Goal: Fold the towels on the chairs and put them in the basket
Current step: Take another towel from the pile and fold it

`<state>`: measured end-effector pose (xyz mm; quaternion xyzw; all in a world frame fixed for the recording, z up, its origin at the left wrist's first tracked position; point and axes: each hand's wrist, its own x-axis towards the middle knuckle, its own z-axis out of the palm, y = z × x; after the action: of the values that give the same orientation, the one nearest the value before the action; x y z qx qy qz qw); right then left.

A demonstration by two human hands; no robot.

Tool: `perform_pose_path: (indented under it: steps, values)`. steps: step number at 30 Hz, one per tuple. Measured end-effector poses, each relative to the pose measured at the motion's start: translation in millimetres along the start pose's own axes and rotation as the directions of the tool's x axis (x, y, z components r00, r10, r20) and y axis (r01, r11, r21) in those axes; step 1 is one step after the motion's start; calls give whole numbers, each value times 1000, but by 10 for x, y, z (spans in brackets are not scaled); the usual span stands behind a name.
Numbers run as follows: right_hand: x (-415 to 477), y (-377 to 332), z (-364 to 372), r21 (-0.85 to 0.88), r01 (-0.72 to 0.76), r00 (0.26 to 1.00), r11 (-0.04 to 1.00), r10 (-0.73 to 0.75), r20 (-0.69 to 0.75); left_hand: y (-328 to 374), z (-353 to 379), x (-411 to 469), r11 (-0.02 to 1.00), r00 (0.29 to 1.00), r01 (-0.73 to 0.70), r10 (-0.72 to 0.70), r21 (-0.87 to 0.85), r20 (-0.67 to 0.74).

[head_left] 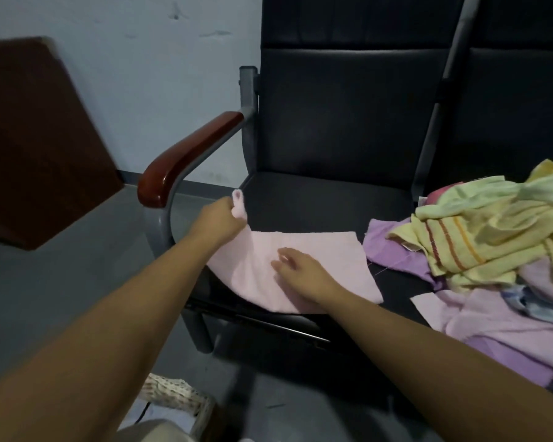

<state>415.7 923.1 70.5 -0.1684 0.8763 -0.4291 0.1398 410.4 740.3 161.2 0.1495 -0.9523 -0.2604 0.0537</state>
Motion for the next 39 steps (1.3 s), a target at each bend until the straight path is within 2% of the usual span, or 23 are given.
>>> perform_pose_path:
  steps: [2,4,6,8,9,11,14,16,19,24,26,29,32,34,35,36,37,39]
  values:
    - [-19,-64,-182,396,-96,990,913,130,-59,164,-51,-86,997,996,-72,70,31,61]
    - [-51,-87,-336,667,-203,961,717,275,-3,312,-52,-139,994,984,-99,91,47,153]
    - [-100,-68,-391,782,-289,935,553,338,107,417,-19,-170,998,970,-36,47,-50,237]
    - [-143,-36,-352,789,-335,919,516,364,152,427,67,-172,984,956,50,1,-168,294]
    - [-159,-24,-313,767,-346,914,541,380,144,384,127,-184,980,954,73,-16,-184,298]
    - [-170,-4,-255,678,-334,917,655,393,72,223,245,-226,980,961,98,-48,-171,272]
    - [-142,25,-190,447,-271,950,853,311,-18,-97,338,-264,988,972,125,-103,-91,211]
    - [-137,-20,-173,388,-188,973,902,224,-50,-275,369,-259,988,975,145,-133,-56,178]
    - [-119,-122,-195,413,-75,993,908,108,-56,-395,448,-247,988,976,146,-135,-48,173]
    - [-76,-50,-169,389,-211,957,897,271,-106,-345,626,-229,991,976,136,-134,-2,170]
    - [-82,-20,-150,359,-201,959,912,258,-118,-336,679,-218,992,976,126,-130,34,178]
    - [-126,-23,-98,154,-130,979,980,151,-134,-338,692,-196,990,972,137,-137,16,191]
    - [-195,-23,-33,-86,-91,987,992,78,-140,-347,681,-201,989,969,150,-144,-17,199]
    - [-215,12,-1,-388,-27,984,921,-44,-173,-349,663,-209,988,972,153,-143,-36,188]
    - [-208,41,8,-535,43,978,844,-145,-150,-347,649,-213,989,973,146,-137,-35,186]
    - [-199,66,15,-610,117,973,784,-214,-89,-346,638,-217,990,974,137,-130,-23,187]
    - [-201,74,19,-600,148,978,786,-205,-28,-336,623,-224,991,975,130,-126,-13,183]
    - [-215,66,26,-496,132,991,858,-127,43,-311,606,-219,987,973,148,-135,-56,189]
